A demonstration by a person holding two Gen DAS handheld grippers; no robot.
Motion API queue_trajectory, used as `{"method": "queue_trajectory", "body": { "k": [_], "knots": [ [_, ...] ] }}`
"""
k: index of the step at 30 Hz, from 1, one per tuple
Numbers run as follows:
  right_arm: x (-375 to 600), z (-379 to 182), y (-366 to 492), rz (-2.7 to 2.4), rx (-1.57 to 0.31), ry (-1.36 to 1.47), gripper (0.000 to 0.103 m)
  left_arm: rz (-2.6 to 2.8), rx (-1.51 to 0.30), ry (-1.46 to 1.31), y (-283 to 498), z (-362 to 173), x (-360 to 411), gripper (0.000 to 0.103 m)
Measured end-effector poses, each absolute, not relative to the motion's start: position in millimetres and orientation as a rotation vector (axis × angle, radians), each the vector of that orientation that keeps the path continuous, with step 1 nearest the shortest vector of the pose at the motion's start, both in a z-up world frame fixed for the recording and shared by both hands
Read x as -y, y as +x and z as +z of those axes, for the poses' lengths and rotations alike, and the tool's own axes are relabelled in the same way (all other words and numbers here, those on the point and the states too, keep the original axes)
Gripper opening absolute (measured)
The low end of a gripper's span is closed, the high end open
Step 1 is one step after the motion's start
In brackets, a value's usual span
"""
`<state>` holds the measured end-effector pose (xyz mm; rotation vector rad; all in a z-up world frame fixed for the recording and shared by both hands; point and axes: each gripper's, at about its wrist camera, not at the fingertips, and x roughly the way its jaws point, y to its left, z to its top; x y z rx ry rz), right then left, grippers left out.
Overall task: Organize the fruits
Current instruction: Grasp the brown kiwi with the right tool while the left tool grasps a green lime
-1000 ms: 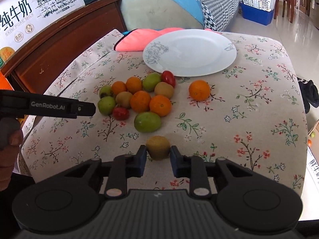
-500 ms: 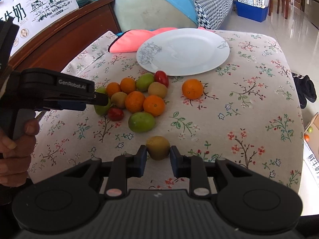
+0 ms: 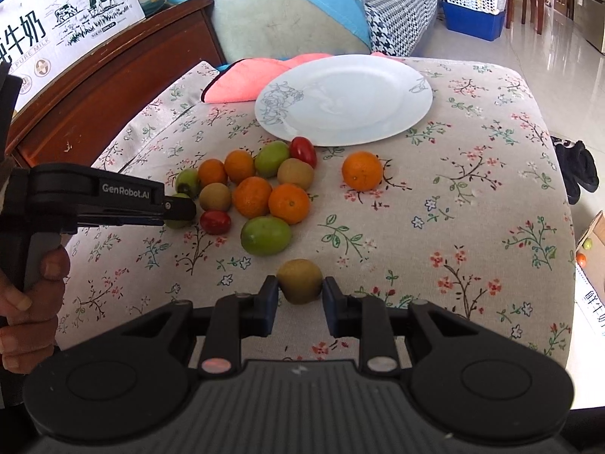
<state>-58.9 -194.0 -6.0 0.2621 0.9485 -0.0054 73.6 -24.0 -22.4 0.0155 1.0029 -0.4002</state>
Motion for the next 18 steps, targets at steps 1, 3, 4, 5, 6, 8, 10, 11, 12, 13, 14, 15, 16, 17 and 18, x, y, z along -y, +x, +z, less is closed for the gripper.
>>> {"method": "queue_trajectory", "body": {
  "k": [1, 3, 4, 5, 6, 8, 10, 11, 12, 13, 14, 15, 16, 17, 18],
  "knots": [
    [194, -6, -59, -0.004, -0.949, 0.263, 0.026, -0.401, -1.004, 0.027, 73, -24, 26, 0.029],
    [195, -6, -59, -0.003, -0.950, 0.269, 0.026, -0.399, -0.986, 0.050, 72, -26, 29, 0.029],
    [196, -6, -59, -0.004, -0.949, 0.272, 0.026, -0.402, -0.981, 0.054, 72, -26, 30, 0.029],
    [196, -6, -59, -0.004, -0.949, 0.273, 0.026, -0.402, -0.980, 0.049, 72, -26, 29, 0.029],
    [195, -6, -59, -0.005, -0.949, 0.272, 0.026, -0.403, -0.982, 0.041, 72, -26, 28, 0.029],
    [195, -6, -59, -0.005, -0.947, 0.268, 0.026, -0.407, -0.980, 0.040, 72, -26, 27, 0.028],
    [195, -5, -59, -0.007, -0.945, 0.270, 0.026, -0.409, -0.972, 0.048, 70, -26, 28, 0.028],
    [195, -5, -59, -0.008, -0.944, 0.273, 0.026, -0.410, -0.966, 0.051, 69, -25, 28, 0.028],
    [196, -5, -59, -0.008, -0.944, 0.276, 0.026, -0.410, -0.961, 0.055, 68, -25, 27, 0.028],
    [196, -5, -59, -0.008, -0.944, 0.277, 0.026, -0.412, -0.956, 0.054, 67, -23, 27, 0.028],
    [196, -5, -59, -0.009, -0.944, 0.279, 0.025, -0.415, -0.952, 0.049, 66, -22, 26, 0.028],
    [196, -5, -59, -0.009, -0.943, 0.281, 0.025, -0.417, -0.949, 0.044, 65, -20, 25, 0.028],
    [197, -5, -59, -0.010, -0.943, 0.282, 0.025, -0.418, -0.944, 0.038, 65, -18, 24, 0.028],
    [197, -5, -59, -0.010, -0.942, 0.283, 0.025, -0.418, -0.940, 0.034, 64, -16, 23, 0.028],
    [197, -4, -59, -0.011, -0.941, 0.284, 0.025, -0.416, -0.936, 0.030, 64, -15, 22, 0.028]
  ]
}}
